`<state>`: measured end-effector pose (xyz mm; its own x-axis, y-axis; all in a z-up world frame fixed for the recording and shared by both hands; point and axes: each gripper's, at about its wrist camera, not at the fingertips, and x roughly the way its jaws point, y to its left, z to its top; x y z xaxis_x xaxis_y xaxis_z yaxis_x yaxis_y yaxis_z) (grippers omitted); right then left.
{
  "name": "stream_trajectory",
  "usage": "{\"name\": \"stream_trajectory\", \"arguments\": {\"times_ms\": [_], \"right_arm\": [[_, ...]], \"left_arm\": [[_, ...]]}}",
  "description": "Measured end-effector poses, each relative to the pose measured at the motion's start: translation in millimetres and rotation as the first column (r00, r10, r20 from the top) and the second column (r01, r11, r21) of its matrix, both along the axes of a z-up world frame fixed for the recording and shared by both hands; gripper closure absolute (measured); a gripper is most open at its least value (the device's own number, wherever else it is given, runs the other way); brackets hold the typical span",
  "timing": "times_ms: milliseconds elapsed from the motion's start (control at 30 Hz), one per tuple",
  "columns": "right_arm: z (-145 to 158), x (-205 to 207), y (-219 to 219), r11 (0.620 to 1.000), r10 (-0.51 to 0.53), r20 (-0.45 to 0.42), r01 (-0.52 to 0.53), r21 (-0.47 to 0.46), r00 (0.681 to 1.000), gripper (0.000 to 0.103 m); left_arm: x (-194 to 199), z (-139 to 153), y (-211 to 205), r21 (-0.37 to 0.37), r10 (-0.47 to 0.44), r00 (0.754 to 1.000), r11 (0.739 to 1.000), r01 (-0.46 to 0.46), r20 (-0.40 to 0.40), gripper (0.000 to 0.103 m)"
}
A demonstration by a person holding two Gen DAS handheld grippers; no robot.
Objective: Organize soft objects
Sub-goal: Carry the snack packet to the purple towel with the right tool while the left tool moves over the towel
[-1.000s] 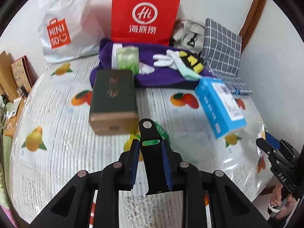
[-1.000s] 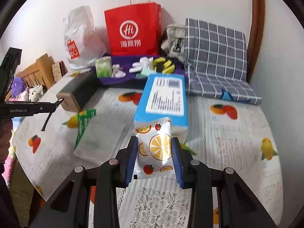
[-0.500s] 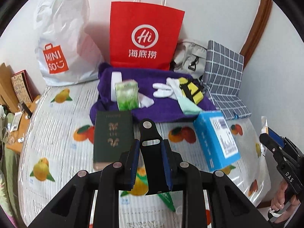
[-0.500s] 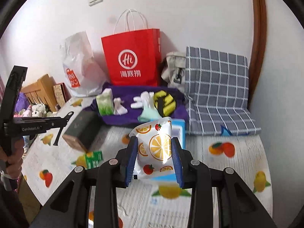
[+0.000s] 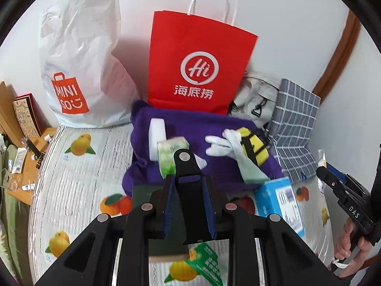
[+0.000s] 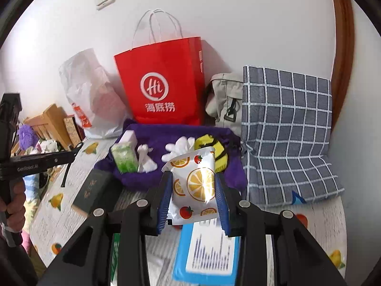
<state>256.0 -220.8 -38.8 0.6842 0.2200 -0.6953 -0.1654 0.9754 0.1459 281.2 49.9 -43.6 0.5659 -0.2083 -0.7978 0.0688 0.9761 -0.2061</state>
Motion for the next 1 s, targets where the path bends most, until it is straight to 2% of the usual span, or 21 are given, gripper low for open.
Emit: {"name": "stream_trajectory", "arguments": {"times_ms": [233, 500, 667, 1000], "right_arm": [[0, 44, 4, 1.0, 0.018, 0.005, -0.018, 0.012, 1.0, 0.068], [-10, 87, 7, 0.999, 0.035, 0.001, -0.035, 0.029, 0.999, 0.068], [-40, 105, -1, 0.999, 0.029, -0.065, -0.026, 0.039, 0.997, 0.068], [-84, 123, -6, 0.997, 0.079, -0.194, -0.073, 0.038, 0.978, 0.067]], "left_arm": [[37, 1, 2, -0.022, 0.005, 1.0, 1.0, -0.005, 0.004, 0.08], [76, -14, -15, -0.044, -0.013, 1.0, 0.999, 0.012, -0.02, 0.08], [96, -31, -27, -0.028, -0.041, 0.997, 0.999, 0.039, -0.062, 0.08], [119, -69, -39, -0.053, -0.068, 0.99, 0.997, 0.062, -0.122, 0.08]]}}
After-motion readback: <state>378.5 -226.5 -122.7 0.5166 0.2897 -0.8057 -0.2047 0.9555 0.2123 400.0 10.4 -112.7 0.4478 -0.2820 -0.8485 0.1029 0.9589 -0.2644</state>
